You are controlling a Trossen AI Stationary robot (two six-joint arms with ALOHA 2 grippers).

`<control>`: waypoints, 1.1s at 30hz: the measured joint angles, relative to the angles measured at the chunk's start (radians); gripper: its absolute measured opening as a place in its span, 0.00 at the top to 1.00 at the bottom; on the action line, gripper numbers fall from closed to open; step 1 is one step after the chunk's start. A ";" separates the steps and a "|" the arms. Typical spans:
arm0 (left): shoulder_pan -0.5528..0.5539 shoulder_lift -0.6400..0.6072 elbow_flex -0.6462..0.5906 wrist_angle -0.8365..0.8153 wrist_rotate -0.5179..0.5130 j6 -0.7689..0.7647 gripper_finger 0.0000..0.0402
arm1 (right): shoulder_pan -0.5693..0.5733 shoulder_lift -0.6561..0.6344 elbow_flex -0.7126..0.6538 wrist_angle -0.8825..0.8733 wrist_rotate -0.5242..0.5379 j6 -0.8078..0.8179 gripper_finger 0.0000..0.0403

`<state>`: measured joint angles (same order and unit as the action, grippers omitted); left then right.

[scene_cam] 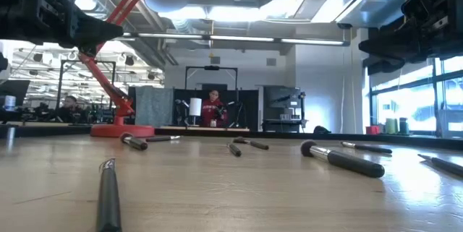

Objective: Put items in baskets/containers

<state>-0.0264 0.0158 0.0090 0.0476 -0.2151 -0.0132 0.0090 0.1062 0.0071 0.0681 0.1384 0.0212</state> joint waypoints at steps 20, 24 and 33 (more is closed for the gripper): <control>0.008 0.000 0.000 0.054 -0.153 0.103 0.97 | -0.015 0.052 0.023 0.007 0.333 0.614 0.95; 0.009 0.000 0.000 0.066 -0.182 0.076 0.98 | -0.073 0.162 0.115 -0.184 0.339 0.733 0.95; 0.009 0.000 0.000 0.111 -0.337 0.178 0.97 | -0.231 0.644 0.351 -0.350 0.171 0.775 0.93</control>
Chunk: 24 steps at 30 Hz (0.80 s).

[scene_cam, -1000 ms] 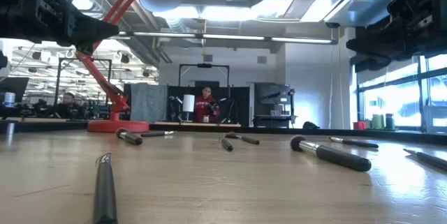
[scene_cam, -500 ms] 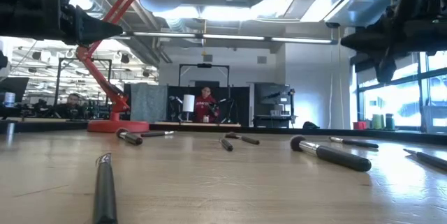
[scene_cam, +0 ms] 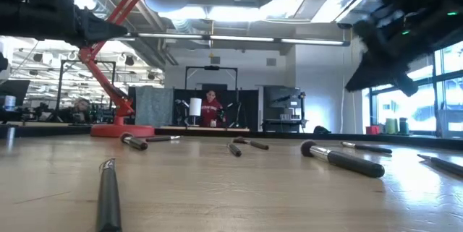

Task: Put items in baskets/containers
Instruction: Put the black eyeshadow brush into the white organizer bin

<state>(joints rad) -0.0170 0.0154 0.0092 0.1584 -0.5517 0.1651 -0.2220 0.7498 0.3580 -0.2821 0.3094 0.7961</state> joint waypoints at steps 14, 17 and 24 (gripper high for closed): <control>0.000 0.000 0.000 0.009 -0.285 0.034 0.99 | -0.120 0.604 0.362 -0.201 -0.145 -0.018 0.65; 0.000 0.000 0.000 0.049 -0.312 0.080 0.99 | -0.120 0.687 0.422 -0.293 -0.146 -0.032 0.65; 0.041 0.000 0.000 -0.029 -0.330 0.038 0.99 | -0.120 0.787 0.482 -0.328 -0.145 -0.103 0.68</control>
<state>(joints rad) 0.0238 0.0158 0.0093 0.1297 -0.8814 0.2034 -0.3424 1.5372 0.8399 -0.6103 0.1642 0.6927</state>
